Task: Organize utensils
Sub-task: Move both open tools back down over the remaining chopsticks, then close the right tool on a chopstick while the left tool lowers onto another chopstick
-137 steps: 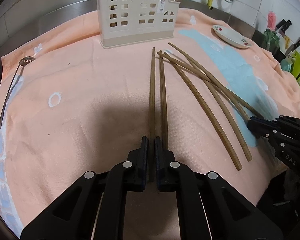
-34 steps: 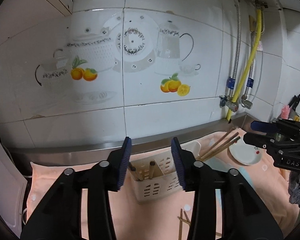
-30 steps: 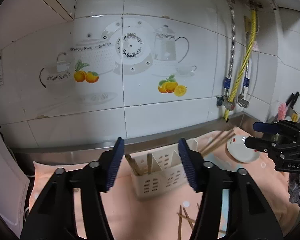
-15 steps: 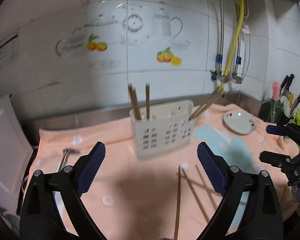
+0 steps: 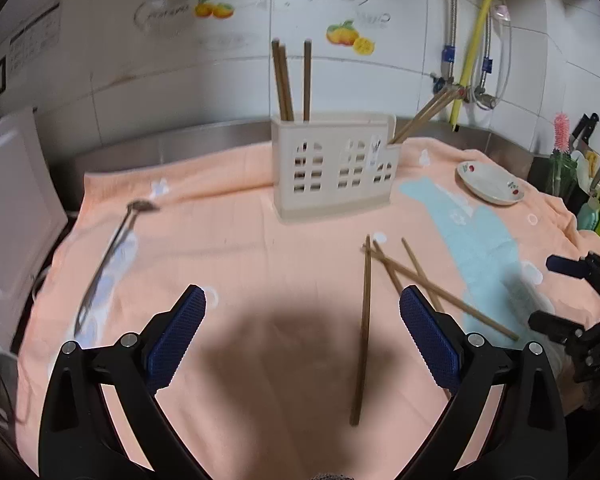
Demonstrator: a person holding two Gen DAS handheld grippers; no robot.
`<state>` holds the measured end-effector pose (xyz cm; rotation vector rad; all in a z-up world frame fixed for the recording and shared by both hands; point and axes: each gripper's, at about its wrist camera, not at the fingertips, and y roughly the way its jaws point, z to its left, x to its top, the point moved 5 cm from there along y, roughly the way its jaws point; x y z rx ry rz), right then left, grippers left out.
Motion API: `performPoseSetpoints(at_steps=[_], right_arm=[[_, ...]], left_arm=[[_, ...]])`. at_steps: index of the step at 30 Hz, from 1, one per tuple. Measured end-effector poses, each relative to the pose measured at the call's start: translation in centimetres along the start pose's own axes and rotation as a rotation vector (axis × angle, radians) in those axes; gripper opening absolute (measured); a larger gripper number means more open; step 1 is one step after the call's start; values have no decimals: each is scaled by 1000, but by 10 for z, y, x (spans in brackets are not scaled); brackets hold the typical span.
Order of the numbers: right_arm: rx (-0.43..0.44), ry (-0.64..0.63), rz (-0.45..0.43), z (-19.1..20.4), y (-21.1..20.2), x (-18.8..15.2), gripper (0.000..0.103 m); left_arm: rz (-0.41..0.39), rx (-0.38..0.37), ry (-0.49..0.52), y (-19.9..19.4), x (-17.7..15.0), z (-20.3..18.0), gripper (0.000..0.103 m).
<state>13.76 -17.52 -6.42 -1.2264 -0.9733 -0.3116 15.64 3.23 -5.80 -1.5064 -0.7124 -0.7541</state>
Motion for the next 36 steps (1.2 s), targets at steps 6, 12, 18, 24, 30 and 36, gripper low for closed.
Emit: performPoseSetpoints(at_steps=[6, 12, 18, 24, 30, 36], right_arm=[[22, 11, 47, 2, 16, -18, 92], [44, 25, 90, -1, 31, -24, 76], [54, 24, 121, -1, 40, -28, 62], [66, 18, 150, -1, 48, -33, 45], [72, 31, 162, -6, 52, -34, 34], [67, 33, 177, -12, 53, -37, 24]], left_arm=[[26, 8, -36, 2, -17, 7, 97], [59, 14, -58, 6, -32, 11, 97], [86, 10, -68, 11, -45, 13, 97], [108, -2, -69, 14, -53, 10, 97], [124, -33, -60, 17, -58, 2, 97], [145, -71, -33, 20, -64, -11, 96]])
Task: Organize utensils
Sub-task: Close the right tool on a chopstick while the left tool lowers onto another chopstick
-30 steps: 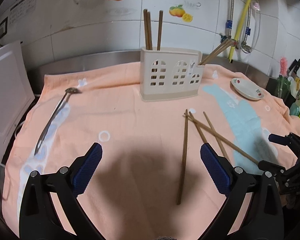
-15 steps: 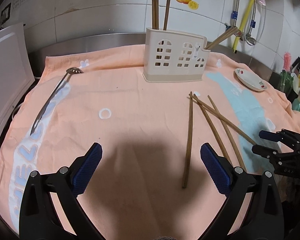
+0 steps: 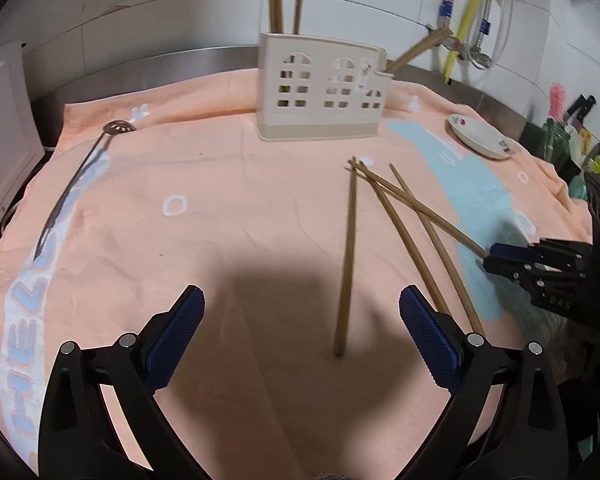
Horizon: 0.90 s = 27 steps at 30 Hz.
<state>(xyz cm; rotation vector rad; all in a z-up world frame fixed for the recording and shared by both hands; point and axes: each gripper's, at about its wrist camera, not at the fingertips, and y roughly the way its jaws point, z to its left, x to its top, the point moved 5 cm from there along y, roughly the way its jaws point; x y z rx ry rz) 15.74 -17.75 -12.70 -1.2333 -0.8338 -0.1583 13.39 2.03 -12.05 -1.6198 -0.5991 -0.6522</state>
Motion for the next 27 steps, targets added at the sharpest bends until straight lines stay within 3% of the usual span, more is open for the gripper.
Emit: performPoseSetpoints(at_steps=[6, 11, 22, 27], right_arm=[[-27, -31, 9, 0, 3, -3, 10], [-27, -46, 1, 2, 3, -5, 9], [-18, -30, -32, 5, -6, -4, 7], [-14, -27, -68, 10, -18, 2, 7]], left_arm=[[17, -27, 12, 5, -6, -6, 91], [37, -51, 24, 10, -11, -12, 82], [71, -107, 37, 30, -11, -27, 38], [84, -105, 32, 39, -8, -28, 25]])
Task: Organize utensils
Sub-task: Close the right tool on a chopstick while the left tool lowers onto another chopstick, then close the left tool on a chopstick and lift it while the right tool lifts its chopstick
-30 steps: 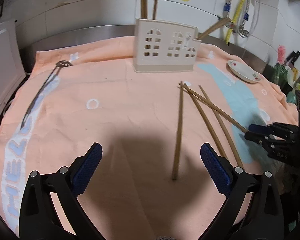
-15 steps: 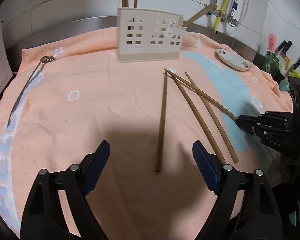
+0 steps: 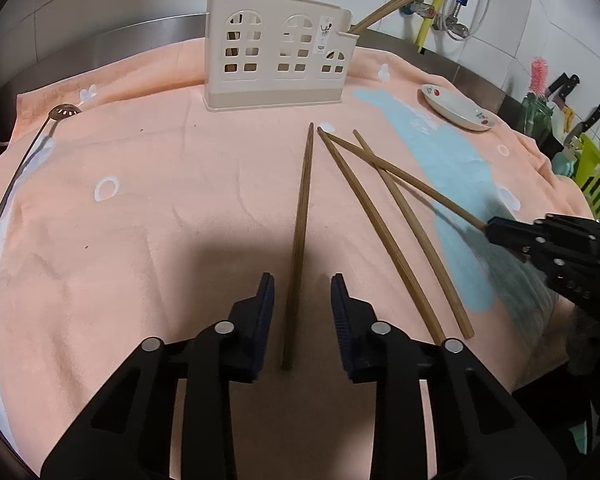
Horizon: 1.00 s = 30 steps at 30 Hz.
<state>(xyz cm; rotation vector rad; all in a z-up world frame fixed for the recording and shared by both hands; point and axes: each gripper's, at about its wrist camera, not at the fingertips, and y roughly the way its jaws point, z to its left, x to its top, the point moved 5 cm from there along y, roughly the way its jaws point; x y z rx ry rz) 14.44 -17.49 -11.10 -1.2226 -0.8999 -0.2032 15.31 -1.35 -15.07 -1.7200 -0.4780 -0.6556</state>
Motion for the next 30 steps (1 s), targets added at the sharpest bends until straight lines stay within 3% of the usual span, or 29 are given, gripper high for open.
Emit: performPoseSetpoints(at_steps=[3, 9, 16, 30], right_arm=[[3, 0, -25, 2, -8, 6, 7], [3, -3, -59, 6, -20, 15, 7], [3, 4, -72, 8, -25, 19, 7], [-8, 16, -98, 7, -35, 26, 7]], left_arm=[[10, -2, -4, 5, 1, 0, 20], [12, 11, -7, 9, 3, 0, 19], [20, 65, 19, 12, 5, 0, 9], [39, 59, 22, 9, 6, -3, 6]])
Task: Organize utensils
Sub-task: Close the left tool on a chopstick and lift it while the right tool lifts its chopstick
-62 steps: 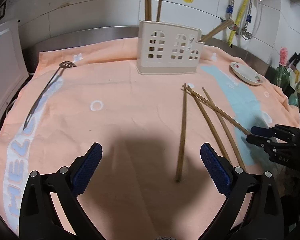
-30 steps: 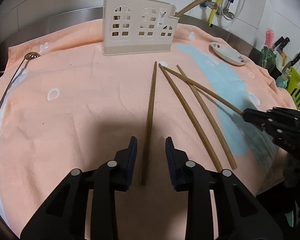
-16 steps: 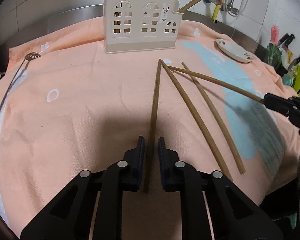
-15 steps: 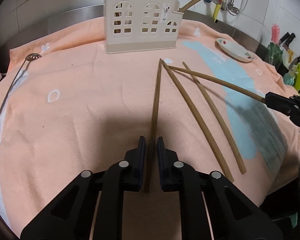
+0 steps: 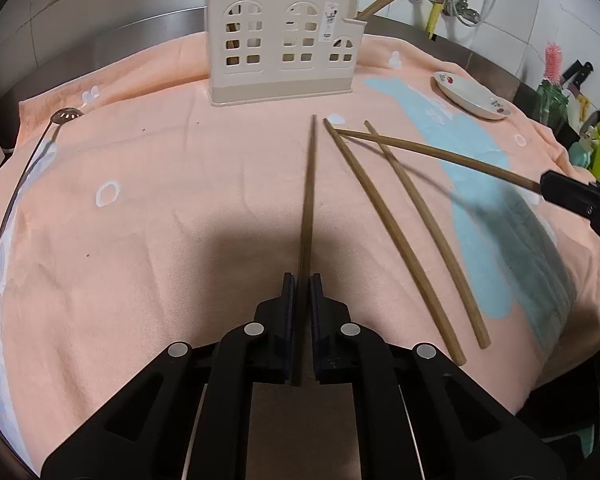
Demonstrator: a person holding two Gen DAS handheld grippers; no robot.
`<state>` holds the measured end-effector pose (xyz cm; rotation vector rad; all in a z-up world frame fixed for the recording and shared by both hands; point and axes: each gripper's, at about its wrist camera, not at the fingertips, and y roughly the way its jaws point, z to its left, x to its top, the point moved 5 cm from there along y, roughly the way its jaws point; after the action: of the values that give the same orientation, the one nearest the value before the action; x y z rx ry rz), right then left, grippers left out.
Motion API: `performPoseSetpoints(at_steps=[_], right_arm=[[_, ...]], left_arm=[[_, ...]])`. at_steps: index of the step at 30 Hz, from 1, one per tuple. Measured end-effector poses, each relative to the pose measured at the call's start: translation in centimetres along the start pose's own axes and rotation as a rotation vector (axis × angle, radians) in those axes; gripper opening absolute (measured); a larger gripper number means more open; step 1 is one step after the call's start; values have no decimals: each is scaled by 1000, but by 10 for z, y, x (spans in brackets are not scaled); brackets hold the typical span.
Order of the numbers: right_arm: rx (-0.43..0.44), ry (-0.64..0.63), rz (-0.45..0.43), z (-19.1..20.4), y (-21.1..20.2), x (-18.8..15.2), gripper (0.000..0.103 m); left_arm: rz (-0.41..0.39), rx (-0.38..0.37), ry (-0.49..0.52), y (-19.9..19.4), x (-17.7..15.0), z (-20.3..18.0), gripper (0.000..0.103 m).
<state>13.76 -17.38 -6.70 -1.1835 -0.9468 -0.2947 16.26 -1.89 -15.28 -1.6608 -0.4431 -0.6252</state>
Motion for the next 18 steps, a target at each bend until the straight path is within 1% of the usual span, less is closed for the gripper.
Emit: performPoseSetpoints(at_steps=[6, 10, 14, 18], right_arm=[[-4, 0, -32, -1, -9, 13, 7], [-2, -5, -57, 0, -15, 26, 7], [3, -15, -79, 3, -19, 40, 7], [2, -35, -94, 8, -18, 56, 7]], left_arm=[[-30, -17, 8, -17, 8, -1, 5], [-72, -34, 5, -34, 20, -2, 5], [-137, -57, 2, -56, 37, -3, 5], [-189, -61, 16, -73, 55, -6, 5]])
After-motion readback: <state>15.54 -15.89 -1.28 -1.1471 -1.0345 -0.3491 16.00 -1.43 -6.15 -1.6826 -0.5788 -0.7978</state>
